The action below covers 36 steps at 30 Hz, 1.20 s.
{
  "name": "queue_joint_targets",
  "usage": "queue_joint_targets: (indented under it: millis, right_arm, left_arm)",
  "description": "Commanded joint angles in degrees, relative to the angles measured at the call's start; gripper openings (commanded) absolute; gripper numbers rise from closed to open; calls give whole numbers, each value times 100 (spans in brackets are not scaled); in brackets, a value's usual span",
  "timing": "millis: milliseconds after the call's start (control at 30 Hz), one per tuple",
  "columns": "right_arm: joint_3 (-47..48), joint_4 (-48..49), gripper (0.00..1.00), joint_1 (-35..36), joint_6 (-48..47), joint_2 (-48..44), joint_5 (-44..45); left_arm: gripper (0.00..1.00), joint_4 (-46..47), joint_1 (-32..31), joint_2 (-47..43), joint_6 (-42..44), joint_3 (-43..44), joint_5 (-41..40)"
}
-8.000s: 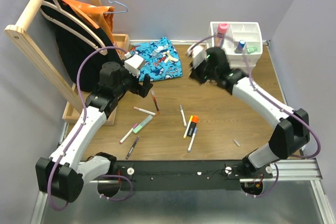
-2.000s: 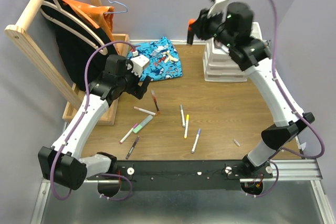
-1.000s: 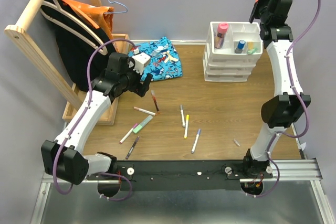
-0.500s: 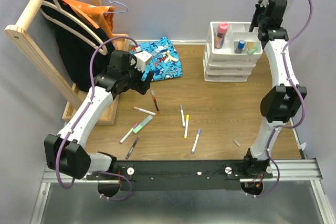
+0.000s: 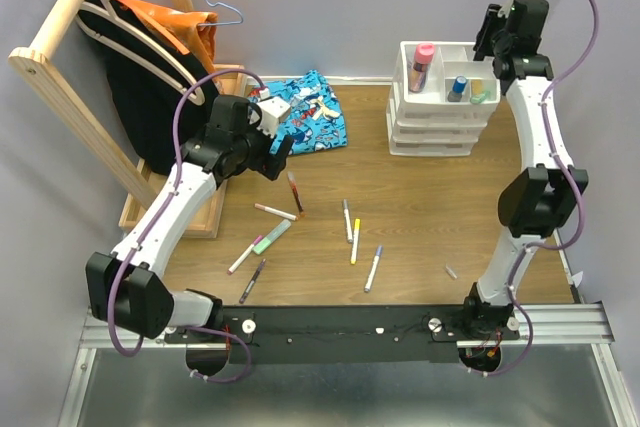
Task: Sort the stationery into containers
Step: Place the pen in the storage box, then pick up the pen from the center of the board.
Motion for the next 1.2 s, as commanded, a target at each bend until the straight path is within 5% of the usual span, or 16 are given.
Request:
queue_joint_targets:
  millis: [0,133,433,800,967,1167]
  right_arm:
    - [-430,-308,47,-20,578,-1269,-851]
    - [-1281,-563,48,251,758,-2132,-2382]
    - [-2611,-1398,51,2711,-720,-2952,-3387]
    - [-2604,-1546,50,4812,-1404,-1538,-3420]
    - [-2236,-2187,51,5569,-3126,-615,-3861]
    - [-1110,-3637,56,6228,-5184,763,-3344]
  left_arm:
    - [99,-35,22,-521,209,19,-163]
    - [99,-26,22,-1216,122,-253,-216]
    - [99,-1036,416,-3080,-90,-852,-251]
    - [99,-1397,1164,-4363,147,-570,-251]
    - [99,-1353,1620,-4540,113,-509,-751]
    - [99,-1432,2200,-4575,-80,-184,-857]
